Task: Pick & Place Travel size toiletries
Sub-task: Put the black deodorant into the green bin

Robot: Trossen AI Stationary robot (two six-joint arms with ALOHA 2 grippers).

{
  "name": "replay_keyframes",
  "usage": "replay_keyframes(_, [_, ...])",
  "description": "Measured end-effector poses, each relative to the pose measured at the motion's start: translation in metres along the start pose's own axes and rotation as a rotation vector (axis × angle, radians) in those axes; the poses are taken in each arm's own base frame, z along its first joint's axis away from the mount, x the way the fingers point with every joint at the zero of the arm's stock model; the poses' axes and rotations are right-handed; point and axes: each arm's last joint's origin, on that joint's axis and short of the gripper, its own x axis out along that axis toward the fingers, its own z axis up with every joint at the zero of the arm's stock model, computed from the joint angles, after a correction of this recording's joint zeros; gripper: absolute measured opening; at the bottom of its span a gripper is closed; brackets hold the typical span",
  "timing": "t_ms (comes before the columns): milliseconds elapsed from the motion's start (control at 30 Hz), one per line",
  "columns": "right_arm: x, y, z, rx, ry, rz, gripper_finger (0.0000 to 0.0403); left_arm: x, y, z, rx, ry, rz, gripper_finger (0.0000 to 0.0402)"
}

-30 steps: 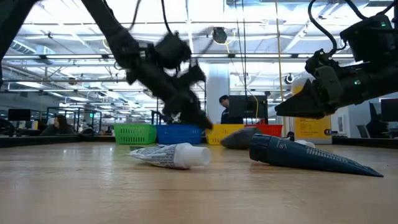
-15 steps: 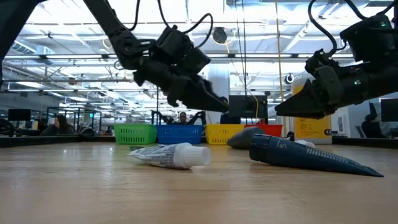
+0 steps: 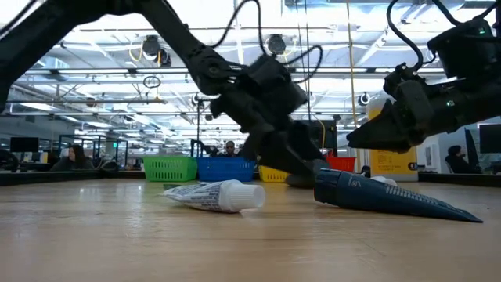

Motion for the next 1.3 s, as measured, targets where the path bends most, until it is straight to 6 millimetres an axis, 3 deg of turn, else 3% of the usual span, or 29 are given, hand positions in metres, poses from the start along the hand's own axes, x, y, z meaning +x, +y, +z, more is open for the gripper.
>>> replay_keyframes(167, [-0.001,0.003,-0.002,0.039,0.029,0.053,0.0155,0.010,0.002,-0.007,-0.012,0.054,-0.041,0.0381])
replay_keyframes(333, [-0.003,0.007,-0.004,0.045,0.039,0.078,0.0155,0.009,-0.003,-0.011,-0.039,0.115,-0.077,0.0347])
replay_keyframes(500, [-0.003,0.008,-0.004,0.046,0.037,0.082,0.0155,0.007,-0.007,-0.015,-0.107,0.191,-0.100,0.0296])
replay_keyframes(733, [-0.003,0.008,-0.004,0.046,0.037,0.082,0.0155,-0.001,-0.012,-0.014,-0.209,0.262,-0.124,0.0195])
replay_keyframes(933, [-0.003,0.008,-0.004,0.048,0.035,0.084,0.0155,-0.026,-0.013,0.001,-0.259,0.383,-0.051,0.0184])
replay_keyframes(1100, [-0.003,0.008,-0.004,0.053,0.035,0.085,0.0155,-0.060,-0.012,0.023,-0.278,0.466,0.051,0.0188])
replay_keyframes(1300, [-0.003,0.008,-0.004,0.053,0.035,0.085,0.0155,-0.101,-0.003,0.023,-0.409,0.572,0.178,0.0196])
